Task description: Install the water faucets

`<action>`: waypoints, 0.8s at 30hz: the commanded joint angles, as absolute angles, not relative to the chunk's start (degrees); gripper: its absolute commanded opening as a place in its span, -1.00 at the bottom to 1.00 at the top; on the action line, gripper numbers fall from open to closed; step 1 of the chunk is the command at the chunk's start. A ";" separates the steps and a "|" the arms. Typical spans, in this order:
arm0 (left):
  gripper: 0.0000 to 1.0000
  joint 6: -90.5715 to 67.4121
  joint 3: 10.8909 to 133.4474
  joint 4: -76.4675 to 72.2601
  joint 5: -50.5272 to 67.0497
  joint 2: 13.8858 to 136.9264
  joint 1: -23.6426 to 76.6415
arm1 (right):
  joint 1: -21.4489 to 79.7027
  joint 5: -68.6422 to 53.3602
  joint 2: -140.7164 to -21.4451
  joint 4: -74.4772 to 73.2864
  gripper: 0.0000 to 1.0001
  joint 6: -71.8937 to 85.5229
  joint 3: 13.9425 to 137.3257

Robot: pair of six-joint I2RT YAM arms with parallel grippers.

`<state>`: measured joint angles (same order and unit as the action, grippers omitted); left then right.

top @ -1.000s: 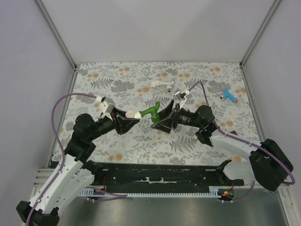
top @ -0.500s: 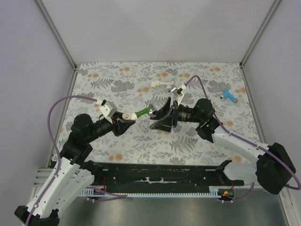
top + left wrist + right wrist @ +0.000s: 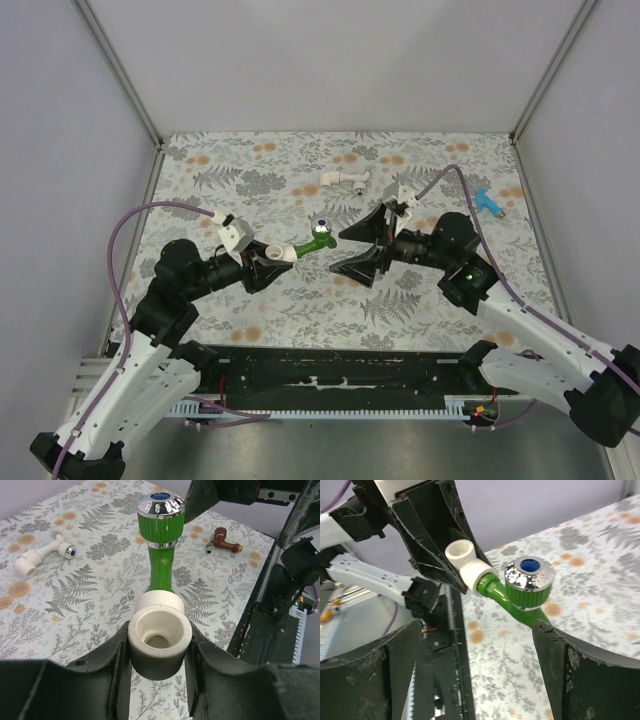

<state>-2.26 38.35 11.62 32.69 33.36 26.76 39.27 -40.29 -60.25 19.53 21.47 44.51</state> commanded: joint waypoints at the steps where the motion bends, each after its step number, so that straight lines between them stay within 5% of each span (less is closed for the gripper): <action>1: -0.96 -1.58 40.61 7.74 37.34 32.70 26.98 | 39.38 -31.04 -52.40 15.92 0.96 7.59 40.61; 7: -0.96 -4.48 39.55 2.65 46.04 33.31 26.98 | 39.46 -37.51 -54.83 11.60 0.95 1.84 42.89; 14: -0.96 -5.80 39.02 0.35 50.36 34.36 26.98 | 39.46 -46.57 -61.43 17.04 0.68 7.28 46.40; 16: -0.96 -5.71 39.02 0.35 50.62 34.72 26.98 | 39.46 -48.07 -62.57 20.11 0.49 10.53 46.67; 24: -0.96 -0.80 40.34 5.44 47.56 33.75 26.98 | 39.37 -48.43 -67.14 22.07 -0.80 27.83 48.25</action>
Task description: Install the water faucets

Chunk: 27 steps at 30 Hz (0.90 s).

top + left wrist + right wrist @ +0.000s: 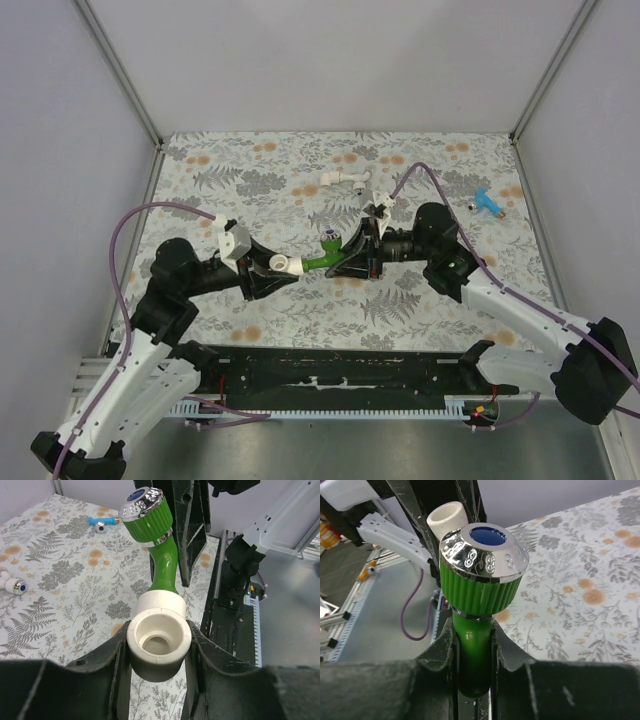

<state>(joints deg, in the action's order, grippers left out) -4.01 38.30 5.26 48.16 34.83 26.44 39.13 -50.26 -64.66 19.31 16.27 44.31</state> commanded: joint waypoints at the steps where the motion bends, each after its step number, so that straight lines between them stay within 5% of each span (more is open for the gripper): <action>1: -0.96 -0.10 40.43 6.32 46.77 33.23 27.07 | 39.37 -48.25 -67.93 20.32 -0.90 30.38 48.95; 5: -0.96 3.34 40.60 8.87 44.04 31.38 27.07 | 39.29 -49.91 -72.50 13.80 -1.00 43.29 52.12; 8: -0.96 4.48 40.52 9.75 42.28 30.06 26.98 | 39.03 -50.98 -74.70 22.82 -0.95 53.58 49.23; 13: -0.96 5.01 40.17 10.28 40.43 28.57 26.98 | 38.32 -49.05 -73.83 14.98 -0.05 45.39 50.44; 19: -0.97 1.77 39.82 8.18 40.16 29.44 26.98 | 38.32 -39.83 -64.36 0.18 0.35 16.31 53.09; 23: -0.96 -2.10 39.90 6.60 40.87 31.28 26.98 | 38.41 -39.64 -55.21 8.85 0.72 2.22 45.55; 27: -0.96 -4.91 39.73 4.49 42.62 33.22 26.90 | 38.58 -42.70 -51.68 15.72 0.83 -7.54 41.23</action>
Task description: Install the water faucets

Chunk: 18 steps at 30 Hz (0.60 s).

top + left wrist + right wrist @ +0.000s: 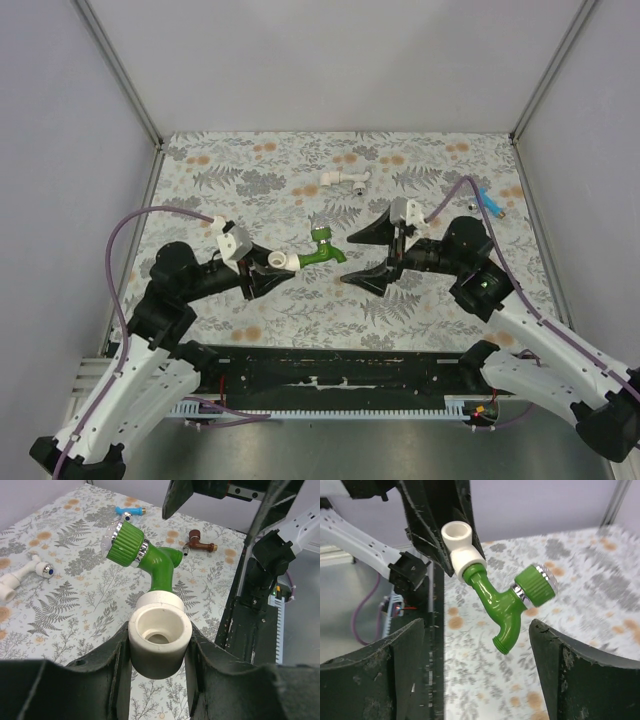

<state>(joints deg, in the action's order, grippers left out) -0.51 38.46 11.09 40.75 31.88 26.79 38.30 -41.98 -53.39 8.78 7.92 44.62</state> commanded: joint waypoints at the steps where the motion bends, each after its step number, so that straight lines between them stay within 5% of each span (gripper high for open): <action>1: -0.96 -5.53 39.73 4.31 42.89 33.83 26.89 | 38.58 -44.54 -51.42 16.17 0.83 -9.21 41.05; 18: -0.96 -11.34 41.31 3.69 45.09 39.90 25.75 | 40.60 -46.15 -60.81 10.90 0.96 -20.30 47.55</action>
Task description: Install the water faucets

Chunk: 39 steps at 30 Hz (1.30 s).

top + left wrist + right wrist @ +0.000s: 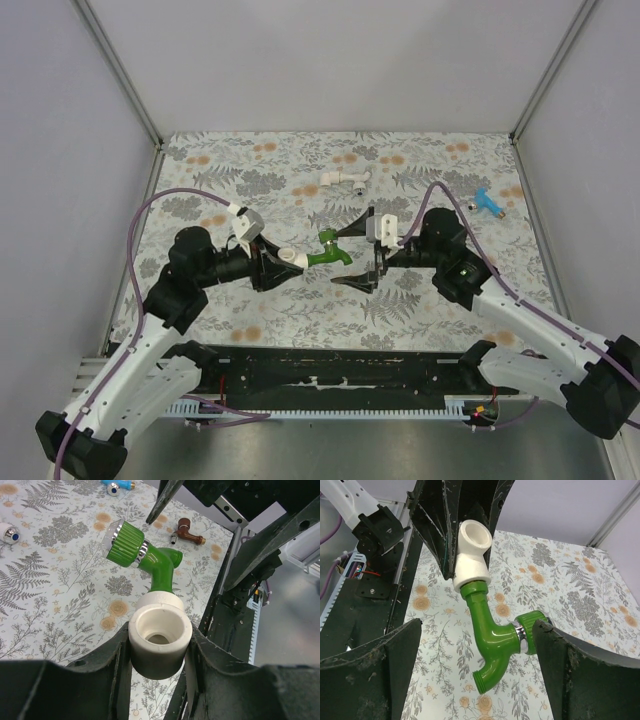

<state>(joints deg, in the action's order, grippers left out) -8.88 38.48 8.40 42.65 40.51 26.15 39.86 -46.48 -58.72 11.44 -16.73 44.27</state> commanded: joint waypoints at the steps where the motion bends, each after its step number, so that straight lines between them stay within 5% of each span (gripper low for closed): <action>1: -0.96 -11.34 41.40 3.69 45.09 39.82 25.66 | 40.95 -45.79 -61.60 10.29 0.96 -20.65 47.72; 24: -0.96 -14.06 40.43 2.02 42.28 38.41 24.96 | 44.99 -44.93 -72.07 12.38 0.88 -11.00 48.26; 39: -0.96 -39.01 31.20 -14.05 27.69 33.58 25.05 | 48.51 -35.77 -70.23 20.21 0.82 -4.92 43.59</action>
